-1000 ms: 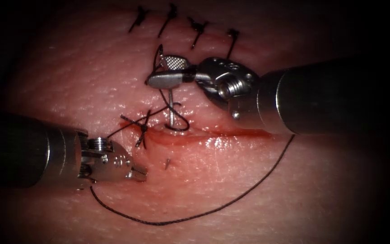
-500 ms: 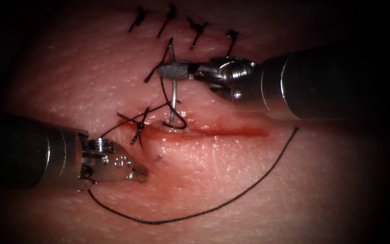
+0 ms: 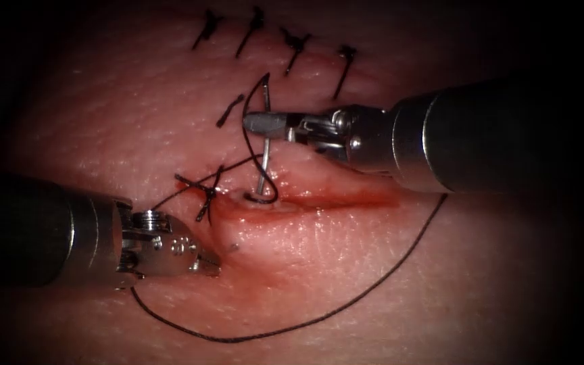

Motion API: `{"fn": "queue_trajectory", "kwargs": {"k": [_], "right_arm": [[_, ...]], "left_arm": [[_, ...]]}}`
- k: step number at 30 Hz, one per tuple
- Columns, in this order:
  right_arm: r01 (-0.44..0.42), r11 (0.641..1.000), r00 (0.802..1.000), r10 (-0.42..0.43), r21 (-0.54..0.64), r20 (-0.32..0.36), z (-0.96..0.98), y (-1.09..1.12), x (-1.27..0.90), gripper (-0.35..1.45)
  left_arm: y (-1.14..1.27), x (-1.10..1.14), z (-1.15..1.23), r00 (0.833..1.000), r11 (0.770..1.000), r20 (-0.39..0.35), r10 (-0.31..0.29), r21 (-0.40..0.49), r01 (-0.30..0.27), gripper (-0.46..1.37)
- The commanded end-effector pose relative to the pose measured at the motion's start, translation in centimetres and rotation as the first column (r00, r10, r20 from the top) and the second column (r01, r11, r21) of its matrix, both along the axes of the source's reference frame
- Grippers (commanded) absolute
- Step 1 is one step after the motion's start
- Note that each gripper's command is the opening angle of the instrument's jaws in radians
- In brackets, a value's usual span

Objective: Wound Closure
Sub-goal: Rotate the needle through the bottom half of the wound with the right gripper.

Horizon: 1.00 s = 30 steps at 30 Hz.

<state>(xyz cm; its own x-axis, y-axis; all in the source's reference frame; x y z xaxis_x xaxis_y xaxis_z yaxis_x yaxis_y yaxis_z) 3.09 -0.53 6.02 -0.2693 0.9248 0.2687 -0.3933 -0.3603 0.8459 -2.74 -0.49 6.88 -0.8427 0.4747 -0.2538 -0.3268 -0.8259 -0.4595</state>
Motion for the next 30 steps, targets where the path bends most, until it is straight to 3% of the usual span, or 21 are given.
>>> {"fn": "queue_trajectory", "kwargs": {"k": [1,6,20,30], "right_arm": [[-0.007,1.000,1.000,0.007,0.009,-0.004,-0.01,-0.04,0.01,-0.35],[-0.038,0.998,0.998,0.041,0.053,-0.057,-0.07,-0.17,0.04,-0.35],[-0.067,0.989,0.993,0.079,0.135,-0.083,-0.06,-0.55,0.10,-0.35],[-0.037,0.986,0.993,0.055,0.164,-0.104,-0.14,-0.75,0.10,-0.35]], "left_arm": [[0.00,0.00,0.01,1.000,1.000,0.004,0.002,0.006,-0.002,-0.35],[0.01,-0.01,0.01,1.000,1.000,0.003,0.002,0.007,-0.002,-0.35],[0.02,-0.01,0.01,1.000,1.000,0.003,0.001,0.007,-0.001,-0.35],[0.02,-0.01,0.01,1.000,1.000,0.003,0.002,0.007,-0.002,-0.35]]}}
